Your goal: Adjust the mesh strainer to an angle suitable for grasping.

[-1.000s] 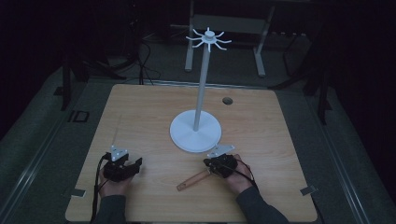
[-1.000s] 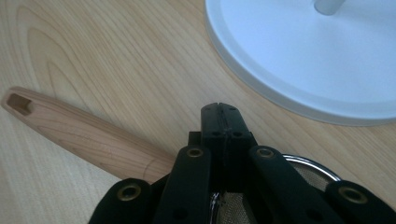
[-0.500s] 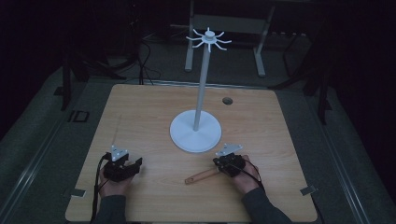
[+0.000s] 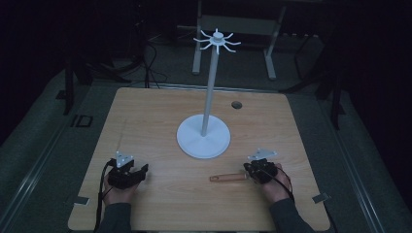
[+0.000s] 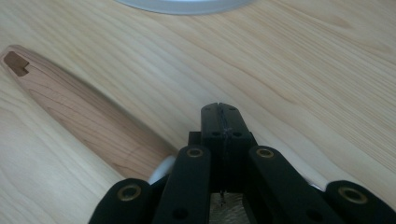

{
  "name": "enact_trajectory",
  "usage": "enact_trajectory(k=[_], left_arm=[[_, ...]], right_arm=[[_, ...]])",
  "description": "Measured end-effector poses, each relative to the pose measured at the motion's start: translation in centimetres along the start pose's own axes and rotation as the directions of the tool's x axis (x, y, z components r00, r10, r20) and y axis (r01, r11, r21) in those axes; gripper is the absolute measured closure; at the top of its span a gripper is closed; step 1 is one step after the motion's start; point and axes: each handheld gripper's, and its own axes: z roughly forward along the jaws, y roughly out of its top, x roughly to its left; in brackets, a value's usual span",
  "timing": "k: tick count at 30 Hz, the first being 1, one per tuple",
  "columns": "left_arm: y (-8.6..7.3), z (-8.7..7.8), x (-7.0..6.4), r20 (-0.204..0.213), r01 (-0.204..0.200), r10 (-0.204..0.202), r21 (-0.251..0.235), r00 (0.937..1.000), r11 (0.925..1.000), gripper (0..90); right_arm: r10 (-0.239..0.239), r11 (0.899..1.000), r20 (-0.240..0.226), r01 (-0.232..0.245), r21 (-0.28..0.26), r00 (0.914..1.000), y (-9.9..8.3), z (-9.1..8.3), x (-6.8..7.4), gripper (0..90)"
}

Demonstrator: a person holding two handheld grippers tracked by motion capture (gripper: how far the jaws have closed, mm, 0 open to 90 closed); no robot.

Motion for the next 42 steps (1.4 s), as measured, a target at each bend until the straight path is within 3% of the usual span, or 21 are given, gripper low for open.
enact_trajectory(k=[4, 7, 9, 14, 17, 22, 26, 30, 36, 42], left_arm=[[0.0, 0.0, 0.0, 0.001, 0.0, 0.0, 0.0, 1.0, 1.0, 40.1], [0.0, 0.0, 0.0, 0.002, -0.002, 0.002, -0.001, 1.0, 1.0, 40.0], [0.0, 0.1, 0.0, 0.002, -0.002, 0.002, 0.0, 1.0, 1.0, 40.1], [0.0, 0.0, -0.1, 0.002, -0.003, 0.003, -0.001, 1.0, 1.0, 40.0], [0.0, 0.0, 0.0, 0.003, -0.003, 0.003, 0.0, 1.0, 1.0, 40.0], [0.0, 0.0, 0.0, 0.003, 0.001, -0.001, -0.003, 1.0, 1.0, 40.0], [0.0, 0.1, 0.0, 0.003, 0.0, 0.0, 0.0, 1.0, 1.0, 40.0], [0.0, 0.2, -0.1, 0.002, -0.003, 0.003, 0.0, 1.0, 1.0, 40.0], [0.0, 0.2, -0.1, 0.004, -0.003, 0.003, -0.001, 1.0, 1.0, 40.0], [0.1, 0.2, -0.1, 0.006, -0.001, 0.001, -0.004, 1.0, 1.0, 40.1]], right_arm=[[0.022, 1.0, 0.023, -0.022, 0.006, 0.9995, -0.7, -0.8, -1.3, 90.0], [0.016, 1.0, 0.011, -0.016, -0.006, 0.9998, -0.8, -1.4, -1.8, 89.3], [-0.008, 1.0, -0.025, 0.008, -0.02, 0.9997, -0.6, -1.8, -1.8, 82.7], [-0.106, 0.994, -0.056, 0.104, -0.029, 0.9928, 0.3, -2.4, -1.1, 73.7], [-0.155, 0.988, -0.075, 0.153, -0.027, 0.9851, 0.9, -2.5, -0.5, 68.1], [-0.22, 0.976, -0.106, 0.218, -0.026, 0.9698, 1.7, -2.5, 0.5, 50.3], [-0.254, 0.967, -0.166, 0.255, -0.013, 0.953, 2.1, -2.3, 1.4, 39.3], [-0.294, 0.953, -0.195, 0.302, 0.012, 0.9357, 2.3, -1.6, 2.0, 32.1], [-0.319, 0.935, -0.255, 0.347, 0.071, 0.9127, 2.5, -0.5, 2.7, 40.7], [-0.329, 0.916, -0.265, 0.374, 0.144, 0.9065, 3.1, 0.6, 2.9, 55.7]])
